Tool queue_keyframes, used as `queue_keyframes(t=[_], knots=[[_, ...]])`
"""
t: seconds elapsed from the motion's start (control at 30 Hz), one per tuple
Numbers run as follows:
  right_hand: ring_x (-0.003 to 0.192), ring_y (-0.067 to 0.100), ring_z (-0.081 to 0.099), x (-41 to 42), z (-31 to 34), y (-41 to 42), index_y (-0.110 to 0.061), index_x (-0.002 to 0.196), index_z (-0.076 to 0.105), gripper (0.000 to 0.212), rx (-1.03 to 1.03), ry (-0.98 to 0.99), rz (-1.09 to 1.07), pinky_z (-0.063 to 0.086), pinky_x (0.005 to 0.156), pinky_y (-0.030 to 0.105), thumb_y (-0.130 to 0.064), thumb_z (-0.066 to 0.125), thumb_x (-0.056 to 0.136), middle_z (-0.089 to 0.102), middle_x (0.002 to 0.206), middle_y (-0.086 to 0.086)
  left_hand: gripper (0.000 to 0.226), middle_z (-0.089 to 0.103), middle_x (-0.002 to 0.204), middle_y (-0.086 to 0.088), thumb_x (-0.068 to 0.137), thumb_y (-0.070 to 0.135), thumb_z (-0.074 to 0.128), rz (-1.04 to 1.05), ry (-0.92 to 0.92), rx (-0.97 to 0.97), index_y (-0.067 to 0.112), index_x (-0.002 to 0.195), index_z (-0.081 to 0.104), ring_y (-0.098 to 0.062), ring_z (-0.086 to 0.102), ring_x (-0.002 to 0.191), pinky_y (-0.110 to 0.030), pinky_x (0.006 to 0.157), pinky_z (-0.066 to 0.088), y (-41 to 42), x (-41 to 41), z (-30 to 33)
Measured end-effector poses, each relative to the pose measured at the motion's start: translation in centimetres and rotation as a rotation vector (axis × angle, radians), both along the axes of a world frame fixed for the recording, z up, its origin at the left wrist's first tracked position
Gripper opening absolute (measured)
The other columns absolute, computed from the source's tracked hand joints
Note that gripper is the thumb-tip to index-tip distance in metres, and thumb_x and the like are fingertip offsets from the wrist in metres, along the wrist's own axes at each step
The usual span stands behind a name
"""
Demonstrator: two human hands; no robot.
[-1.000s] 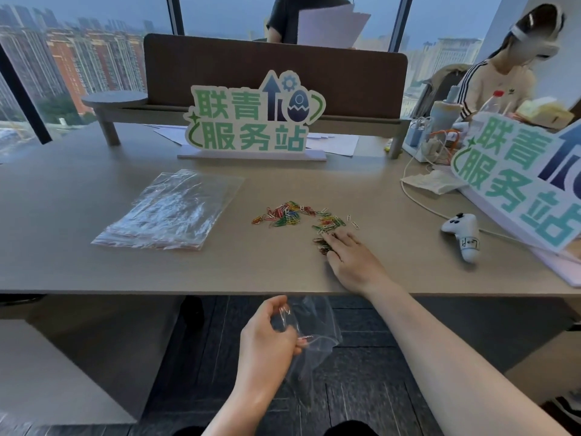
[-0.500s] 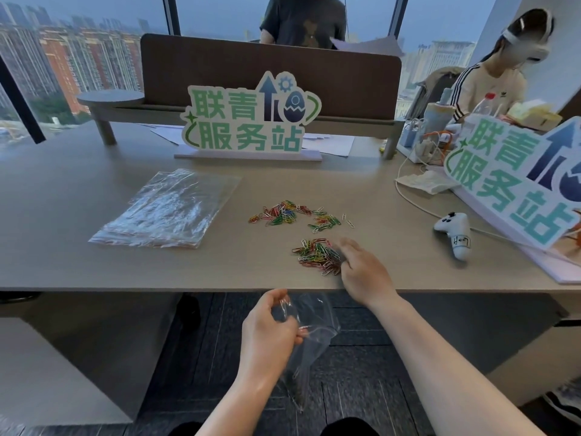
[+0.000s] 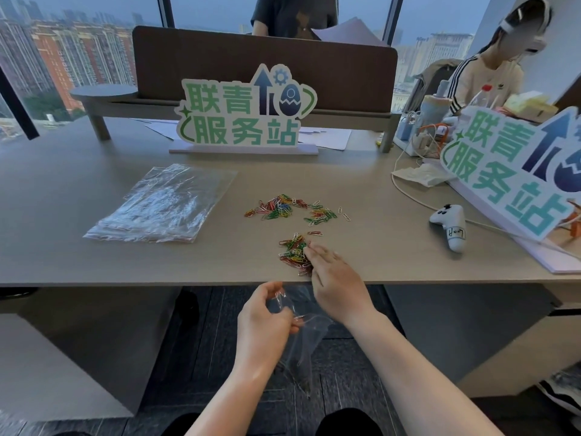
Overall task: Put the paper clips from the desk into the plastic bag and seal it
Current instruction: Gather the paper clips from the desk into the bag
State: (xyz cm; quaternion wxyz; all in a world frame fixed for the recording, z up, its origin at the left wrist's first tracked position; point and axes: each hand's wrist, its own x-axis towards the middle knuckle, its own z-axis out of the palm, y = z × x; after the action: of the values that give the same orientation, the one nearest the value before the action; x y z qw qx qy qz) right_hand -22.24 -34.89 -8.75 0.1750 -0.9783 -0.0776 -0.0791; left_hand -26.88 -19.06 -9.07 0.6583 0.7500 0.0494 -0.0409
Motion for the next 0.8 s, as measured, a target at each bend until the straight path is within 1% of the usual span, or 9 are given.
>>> queue_keyframes(t=[0.17, 0.27, 0.3, 0.37, 0.43, 0.53, 0.67, 0.7, 0.8], knots=[[0.147, 0.009, 0.011, -1.3, 0.0, 2.0, -0.015, 0.151, 0.023, 0.051, 0.037, -0.005, 0.036, 0.005, 0.120, 0.028, -0.021, 0.028, 0.100, 0.019, 0.159, 0.001, 0.044, 0.062, 0.115, 0.011, 0.090, -0.005, 0.062, 0.018, -0.027, 0.004, 0.029, 0.118, 0.060, -0.021, 0.076, 0.084, -0.022, 0.062, 0.061, 0.6, 0.2, -0.3], [0.146, 0.008, 0.015, -1.7, 0.4, 2.6, -0.015, 0.150, 0.025, 0.052, 0.113, -0.014, 0.059, 0.009, 0.120, 0.027, -0.017, 0.031, 0.099, 0.023, 0.158, 0.000, 0.044, 0.064, 0.117, 0.009, 0.089, -0.004, 0.062, 0.030, -0.045, 0.017, 0.031, 0.117, 0.060, -0.023, 0.075, 0.092, -0.028, 0.068, 0.064, 1.0, 0.3, -0.4], [0.145, 0.008, 0.016, -1.6, 0.6, 2.4, -0.014, 0.150, 0.026, 0.052, 0.131, -0.024, 0.049, 0.011, 0.119, 0.028, -0.015, 0.031, 0.098, 0.025, 0.158, 0.000, 0.044, 0.064, 0.117, 0.008, 0.089, -0.004, 0.062, 0.035, -0.046, 0.012, 0.030, 0.117, 0.061, -0.022, 0.076, 0.087, -0.028, 0.068, 0.064, 1.2, 0.3, -0.4], [0.145, 0.009, 0.019, -1.5, 0.6, 2.0, -0.014, 0.149, 0.029, 0.052, 0.127, -0.035, 0.021, 0.013, 0.120, 0.030, -0.014, 0.031, 0.097, 0.028, 0.157, 0.001, 0.043, 0.063, 0.116, 0.009, 0.091, -0.005, 0.061, 0.043, -0.039, -0.004, 0.027, 0.119, 0.061, -0.018, 0.077, 0.070, -0.026, 0.065, 0.063, 1.4, 0.2, -0.4], [0.145, 0.010, 0.019, -1.6, 0.4, 1.9, -0.015, 0.148, 0.030, 0.052, 0.087, -0.029, 0.022, 0.011, 0.120, 0.031, -0.017, 0.030, 0.096, 0.028, 0.157, 0.001, 0.042, 0.062, 0.116, 0.008, 0.091, -0.005, 0.060, 0.050, -0.038, -0.004, 0.026, 0.120, 0.060, -0.016, 0.077, 0.065, -0.027, 0.065, 0.063, 1.7, 0.2, -0.3], [0.146, 0.010, 0.014, -2.3, -0.2, 2.7, -0.016, 0.149, 0.030, 0.057, 0.042, -0.038, 0.048, 0.008, 0.120, 0.030, -0.026, 0.024, 0.093, 0.025, 0.158, 0.001, 0.042, 0.063, 0.116, 0.006, 0.090, -0.005, 0.062, 0.059, -0.035, -0.004, 0.023, 0.122, 0.061, -0.016, 0.077, 0.067, -0.031, 0.067, 0.064, 1.9, 0.3, -0.4], [0.147, 0.010, 0.012, -3.0, -0.7, 3.7, -0.014, 0.149, 0.027, 0.069, 0.020, -0.065, 0.070, 0.004, 0.120, 0.027, -0.035, 0.008, 0.086, 0.024, 0.158, 0.002, 0.044, 0.066, 0.119, 0.003, 0.088, -0.003, 0.064, 0.074, -0.043, -0.006, 0.030, 0.116, 0.063, -0.021, 0.076, 0.087, -0.037, 0.073, 0.065, 1.9, 0.4, -0.6], [0.147, 0.010, 0.011, -3.2, -0.7, 3.9, -0.014, 0.150, 0.026, 0.071, 0.019, -0.066, 0.075, 0.003, 0.119, 0.026, -0.036, 0.007, 0.085, 0.024, 0.158, 0.002, 0.043, 0.067, 0.118, 0.003, 0.088, -0.004, 0.064, 0.078, -0.042, -0.018, 0.028, 0.117, 0.063, -0.021, 0.076, 0.088, -0.037, 0.073, 0.065, 2.0, 0.4, -0.7], [0.146, 0.010, 0.012, -3.8, -0.7, 4.5, -0.013, 0.149, 0.027, 0.070, 0.030, -0.077, 0.080, -0.001, 0.117, 0.024, -0.034, 0.008, 0.086, 0.025, 0.157, 0.002, 0.042, 0.067, 0.115, 0.005, 0.089, -0.005, 0.062, 0.086, -0.032, -0.049, 0.023, 0.121, 0.064, -0.021, 0.077, 0.082, -0.036, 0.071, 0.065, 2.2, 0.3, -0.7]])
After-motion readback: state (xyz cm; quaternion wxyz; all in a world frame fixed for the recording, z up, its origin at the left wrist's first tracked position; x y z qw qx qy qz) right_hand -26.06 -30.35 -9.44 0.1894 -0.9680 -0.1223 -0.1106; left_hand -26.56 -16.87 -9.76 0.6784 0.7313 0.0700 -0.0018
